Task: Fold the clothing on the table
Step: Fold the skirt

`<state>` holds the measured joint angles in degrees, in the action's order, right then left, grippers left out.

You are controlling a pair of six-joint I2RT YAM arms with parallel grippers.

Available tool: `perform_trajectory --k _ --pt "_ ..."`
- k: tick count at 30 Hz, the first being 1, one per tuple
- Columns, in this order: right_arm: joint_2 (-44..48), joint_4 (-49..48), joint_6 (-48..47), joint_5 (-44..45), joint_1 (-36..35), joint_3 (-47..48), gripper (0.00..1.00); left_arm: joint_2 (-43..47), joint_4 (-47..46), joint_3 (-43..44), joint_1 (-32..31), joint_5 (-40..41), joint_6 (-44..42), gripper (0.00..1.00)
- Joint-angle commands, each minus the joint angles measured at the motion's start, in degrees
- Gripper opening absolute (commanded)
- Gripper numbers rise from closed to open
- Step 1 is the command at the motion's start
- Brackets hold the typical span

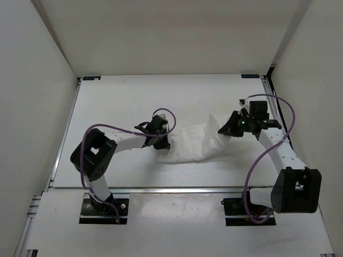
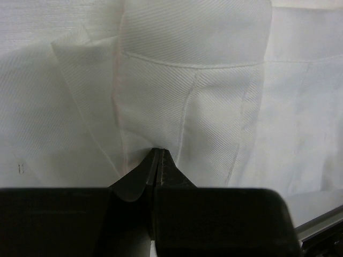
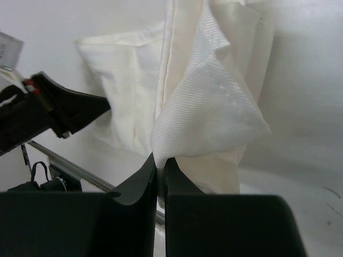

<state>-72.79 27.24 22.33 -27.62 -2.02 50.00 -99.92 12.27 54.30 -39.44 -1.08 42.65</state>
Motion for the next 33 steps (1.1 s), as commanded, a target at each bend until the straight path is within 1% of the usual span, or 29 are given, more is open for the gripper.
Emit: perform_trajectory --k 1,5,8,13,15,22,26,30,33 --pt "0.02 0.62 1.75 -0.95 -2.46 5.54 0.0 0.86 2.05 -0.6 0.86 -0.33 -1.08 0.0" --pt "-1.56 0.44 3.16 -1.3 -6.06 9.76 0.0 2.27 2.23 -1.39 1.56 -0.15 -1.78 0.0" --pt "-2.18 -0.43 4.83 -2.97 -8.16 11.26 0.0 3.15 2.32 -2.27 2.7 0.11 -2.13 0.0" --pt "-4.28 -3.33 7.64 -6.39 -11.68 10.91 0.0 3.41 2.58 -2.8 4.28 -0.41 -2.49 0.0" --pt "-5.16 -4.47 8.69 -6.92 -15.01 11.09 0.0 3.42 2.32 -2.97 4.2 -0.67 -2.58 0.0" --pt "-9.47 -11.41 13.35 -9.73 -22.05 13.1 0.0 3.94 2.05 -3.24 4.63 -0.68 -2.66 0.0" --pt "-12.36 -14.49 15.03 -12.1 -24.08 13.55 0.0 4.12 2.23 -3.07 4.81 -0.85 -2.75 0.0" --pt "-15.35 -19.58 17.13 -14.48 -25.57 13.72 0.0 4.21 2.05 -3.32 4.64 -0.68 -2.67 0.0" --pt "-18.07 -23.46 19.16 -16.41 -27.15 15.82 0.0 4.12 2.14 -3.33 4.81 -0.5 -2.92 0.0"
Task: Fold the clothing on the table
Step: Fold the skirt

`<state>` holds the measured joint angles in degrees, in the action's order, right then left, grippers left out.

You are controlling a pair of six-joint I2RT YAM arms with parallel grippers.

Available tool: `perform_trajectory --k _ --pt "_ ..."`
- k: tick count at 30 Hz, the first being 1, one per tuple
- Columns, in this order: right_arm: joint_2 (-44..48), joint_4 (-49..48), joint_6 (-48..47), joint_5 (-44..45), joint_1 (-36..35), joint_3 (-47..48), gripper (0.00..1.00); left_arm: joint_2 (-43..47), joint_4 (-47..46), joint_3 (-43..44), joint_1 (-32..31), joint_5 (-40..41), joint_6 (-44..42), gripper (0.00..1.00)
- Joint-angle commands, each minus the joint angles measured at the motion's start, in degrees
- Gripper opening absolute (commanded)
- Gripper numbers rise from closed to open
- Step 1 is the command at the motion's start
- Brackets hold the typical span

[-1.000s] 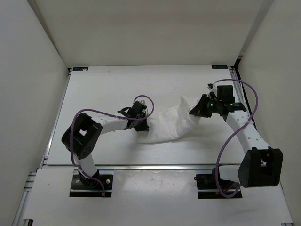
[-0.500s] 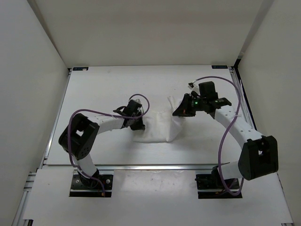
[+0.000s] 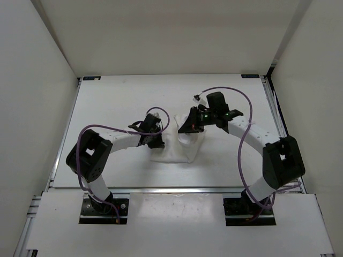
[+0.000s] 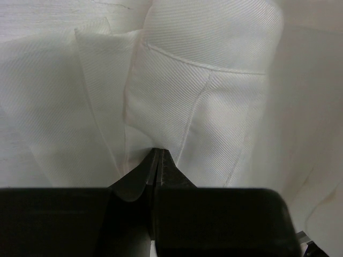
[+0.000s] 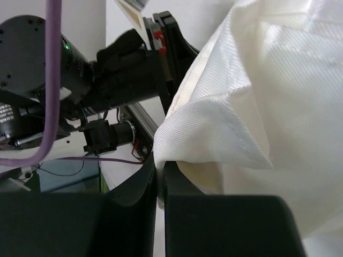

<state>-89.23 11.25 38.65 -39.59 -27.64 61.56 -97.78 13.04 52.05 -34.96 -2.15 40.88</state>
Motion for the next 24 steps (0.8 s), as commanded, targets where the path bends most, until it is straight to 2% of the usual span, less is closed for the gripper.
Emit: perform_trajectory --k 1,9,19,24 --pt "-2.87 -7.55 3.27 -4.44 -2.15 4.79 0.0 2.06 1.64 -1.08 0.24 0.83 -1.07 0.0" --pt "-5.6 -10.71 5.2 -8.39 -4.35 7.17 0.0 1.72 1.47 -1.07 1.47 0.49 -0.89 0.0" --pt "-10.34 -23.98 13.11 -17.71 -3.13 3.13 0.0 1.54 1.82 -0.55 3.41 0.05 -1.07 0.0" --pt "-14.29 -27.23 15.04 -20.0 -3.3 3.82 0.0 1.62 2.52 0.15 4.2 0.48 -1.16 0.0"
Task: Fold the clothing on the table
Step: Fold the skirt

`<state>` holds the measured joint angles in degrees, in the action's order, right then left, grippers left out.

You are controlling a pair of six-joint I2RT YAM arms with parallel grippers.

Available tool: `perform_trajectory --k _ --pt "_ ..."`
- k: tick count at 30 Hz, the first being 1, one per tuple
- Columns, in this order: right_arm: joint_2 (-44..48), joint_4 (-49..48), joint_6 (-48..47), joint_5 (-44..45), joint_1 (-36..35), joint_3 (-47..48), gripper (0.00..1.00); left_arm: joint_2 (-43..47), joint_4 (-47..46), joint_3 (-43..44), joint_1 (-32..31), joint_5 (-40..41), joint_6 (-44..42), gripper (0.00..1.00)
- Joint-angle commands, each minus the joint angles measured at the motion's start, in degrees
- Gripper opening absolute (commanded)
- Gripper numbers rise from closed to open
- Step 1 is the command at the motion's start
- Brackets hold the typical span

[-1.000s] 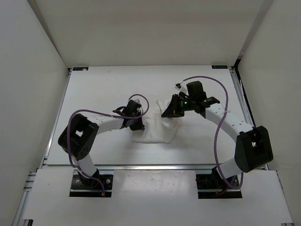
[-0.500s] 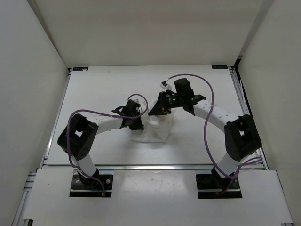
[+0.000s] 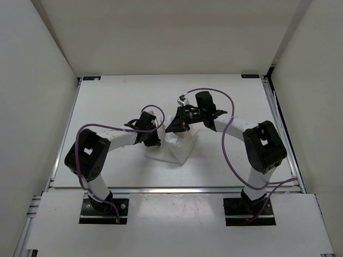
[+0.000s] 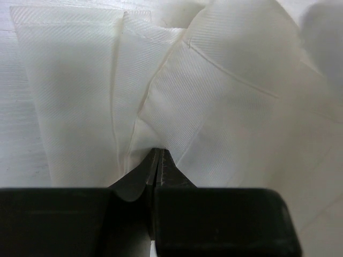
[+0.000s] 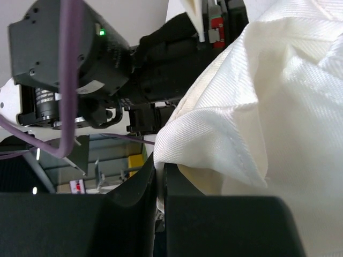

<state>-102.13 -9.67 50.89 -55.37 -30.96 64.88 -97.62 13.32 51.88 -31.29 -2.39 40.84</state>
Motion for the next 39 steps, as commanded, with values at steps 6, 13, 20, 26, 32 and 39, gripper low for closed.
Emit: perform_trajectory --k 6,13,20,26,32,39 --pt "-6.32 -13.77 7.54 -7.81 -1.03 2.09 0.0 1.3 2.06 0.33 0.53 0.72 -0.94 0.0" --pt "-11.07 -21.87 13.78 -10.98 -2.52 4.02 0.0 1.82 2.41 -0.11 1.49 0.37 -0.94 0.0" --pt "-15.91 -22.42 14.68 -12.3 -3.05 9.47 0.0 3.84 3.46 -0.55 3.17 1.16 -1.99 0.0" --pt "-17.67 -17.68 10.9 -11.86 -2.88 12.81 0.08 6.39 6.8 1.03 4.83 4.32 -4.1 0.13" --pt "-18.11 -5.1 1.5 -9.93 -2.71 18.52 0.27 8.68 10.58 6.48 6.76 6.43 -6.38 0.28" --pt "-20.3 1.14 -2.28 -9.32 -2.61 26.52 0.34 9.29 13.92 8.6 11.06 10.74 -9.72 0.26"
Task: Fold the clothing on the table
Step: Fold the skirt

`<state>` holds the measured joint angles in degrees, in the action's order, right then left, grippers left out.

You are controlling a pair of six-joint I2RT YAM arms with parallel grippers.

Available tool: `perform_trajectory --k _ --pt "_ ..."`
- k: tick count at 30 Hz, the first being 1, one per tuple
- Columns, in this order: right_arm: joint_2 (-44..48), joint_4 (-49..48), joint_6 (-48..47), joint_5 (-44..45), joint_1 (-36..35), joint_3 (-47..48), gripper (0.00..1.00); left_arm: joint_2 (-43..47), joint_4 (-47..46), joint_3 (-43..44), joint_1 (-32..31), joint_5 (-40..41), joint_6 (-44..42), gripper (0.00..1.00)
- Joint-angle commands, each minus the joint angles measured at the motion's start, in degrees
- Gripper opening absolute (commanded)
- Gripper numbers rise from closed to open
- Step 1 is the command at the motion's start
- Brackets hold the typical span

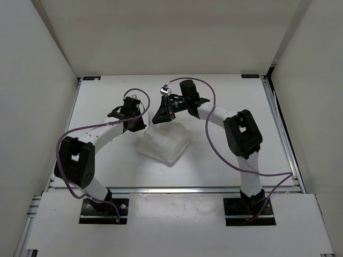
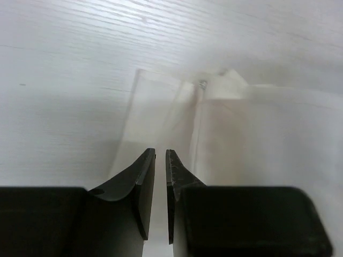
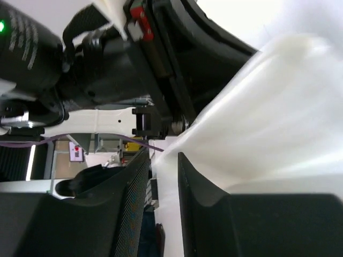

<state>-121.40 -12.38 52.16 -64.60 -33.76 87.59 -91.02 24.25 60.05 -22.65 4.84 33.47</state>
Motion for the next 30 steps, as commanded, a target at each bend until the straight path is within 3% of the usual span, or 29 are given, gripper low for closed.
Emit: perform_trajectory --k 1,7,11,16,19,25,30 --pt "-0.77 7.16 -5.56 1.13 0.44 4.25 0.34 2.95 2.39 -0.8 2.61 3.86 -2.62 0.25" --pt "6.6 29.3 -21.9 16.05 2.2 7.42 0.33 4.62 2.82 -2.75 7.18 5.53 -4.2 0.24" --pt "12.59 38.38 -28.24 24.49 2.99 3.31 0.28 6.47 5.36 1.73 7.37 4.74 -5.35 0.1" --pt "22.33 38.84 -27.91 28.47 3.26 -10.04 0.11 9.28 7.92 8.41 2.27 4.22 -7.02 0.0" --pt "24.55 38.57 -26.85 29.53 2.39 -15.69 0.01 10.95 6.17 7.72 2.35 -6.13 -4.22 0.0" --pt "22.62 40.94 -28.69 34.01 -0.95 -15.27 0.0 13.06 0.46 -3.34 2.96 -10.38 0.36 0.0" --pt "18.14 40.77 -29.92 35.94 -1.4 -13.24 0.0 12.01 -0.08 -9.5 1.39 -3.36 -1.48 0.0"
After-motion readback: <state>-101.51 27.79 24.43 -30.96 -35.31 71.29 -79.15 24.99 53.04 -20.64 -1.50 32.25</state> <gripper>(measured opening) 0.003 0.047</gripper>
